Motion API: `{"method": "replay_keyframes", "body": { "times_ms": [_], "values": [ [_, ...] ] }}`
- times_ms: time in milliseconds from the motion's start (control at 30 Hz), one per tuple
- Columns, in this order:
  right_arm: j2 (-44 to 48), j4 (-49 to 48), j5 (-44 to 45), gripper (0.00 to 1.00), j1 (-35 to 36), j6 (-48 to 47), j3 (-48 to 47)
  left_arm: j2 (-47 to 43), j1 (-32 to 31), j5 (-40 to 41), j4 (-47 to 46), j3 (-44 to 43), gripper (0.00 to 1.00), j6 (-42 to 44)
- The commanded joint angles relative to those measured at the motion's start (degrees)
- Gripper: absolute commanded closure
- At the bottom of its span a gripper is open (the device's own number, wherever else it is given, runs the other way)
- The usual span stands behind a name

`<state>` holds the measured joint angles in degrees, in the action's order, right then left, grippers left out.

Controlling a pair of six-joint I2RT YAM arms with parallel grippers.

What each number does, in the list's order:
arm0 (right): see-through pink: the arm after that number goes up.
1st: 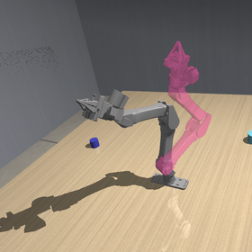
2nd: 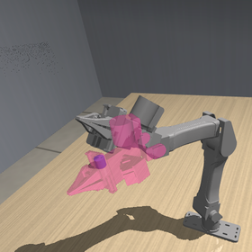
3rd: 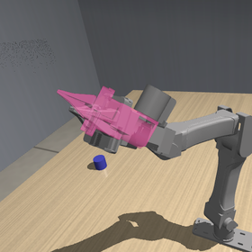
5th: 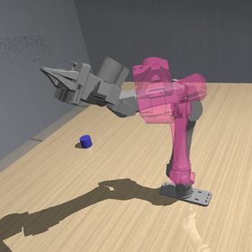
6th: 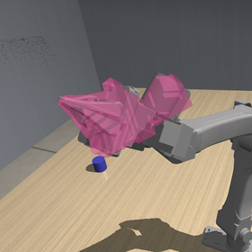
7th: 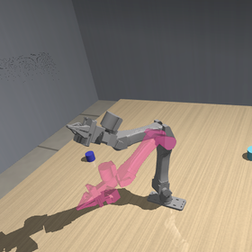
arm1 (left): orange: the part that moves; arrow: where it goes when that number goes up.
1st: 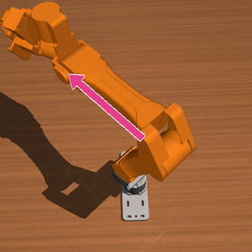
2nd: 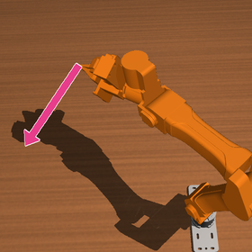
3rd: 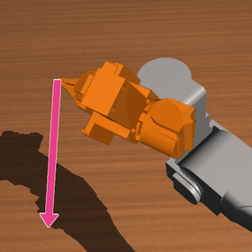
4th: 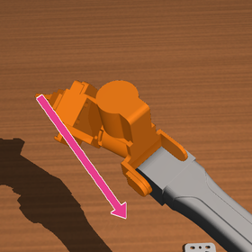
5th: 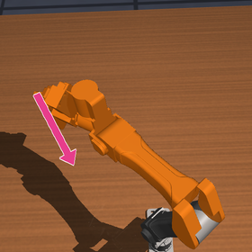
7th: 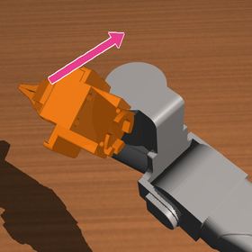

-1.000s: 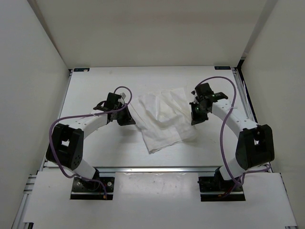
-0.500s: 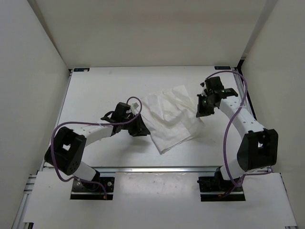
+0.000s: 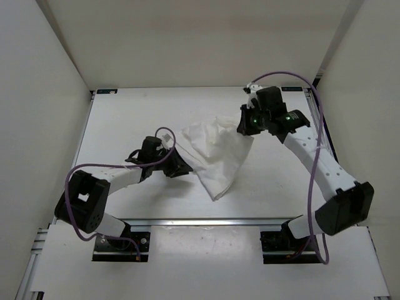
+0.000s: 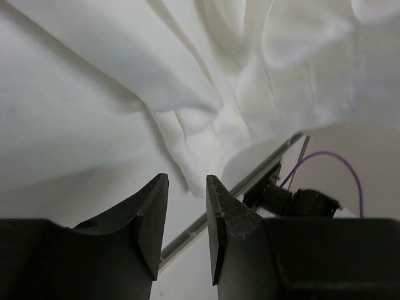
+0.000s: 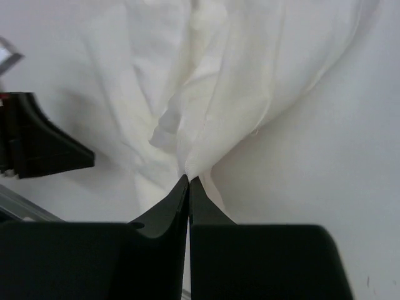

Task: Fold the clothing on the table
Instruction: Flatten the skirt out

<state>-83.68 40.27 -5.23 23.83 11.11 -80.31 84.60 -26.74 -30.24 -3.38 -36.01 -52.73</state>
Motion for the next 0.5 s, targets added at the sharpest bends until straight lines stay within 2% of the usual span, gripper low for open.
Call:
{"method": "replay_keyframes", "body": {
  "times_ms": [0, 100, 167, 300, 400, 467],
  "values": [
    [6.5, -8.8, 0.5, 1.0, 0.6, -0.4, -4.8, -5.4, 5.5, 0.9, 2.6, -0.5, 0.59, 2.6],
    [4.6, -8.4, -2.7, 1.0, -1.6, 0.8, -4.9, -6.4, 7.1, 1.3, 5.2, -0.6, 0.58, 4.2],
    [4.3, -7.4, 1.5, 1.0, -0.1, 0.1, -3.6, -7.1, 6.4, 0.9, 4.7, 0.1, 0.58, 3.6],
    [8.4, -12.7, 10.2, 1.0, 2.8, -1.6, -1.2, -7.6, 4.3, 1.8, 1.6, 2.2, 0.59, 1.3],
    [6.6, -9.8, 6.3, 1.0, -3.1, 0.9, -1.4, -7.1, 3.5, 1.4, 0.3, 3.3, 0.59, 0.8],
    [5.4, -8.5, 8.1, 1.0, -5.3, 1.1, 0.1, -6.8, 3.9, 1.0, 0.1, 3.2, 0.58, 0.8]
  ]
}}
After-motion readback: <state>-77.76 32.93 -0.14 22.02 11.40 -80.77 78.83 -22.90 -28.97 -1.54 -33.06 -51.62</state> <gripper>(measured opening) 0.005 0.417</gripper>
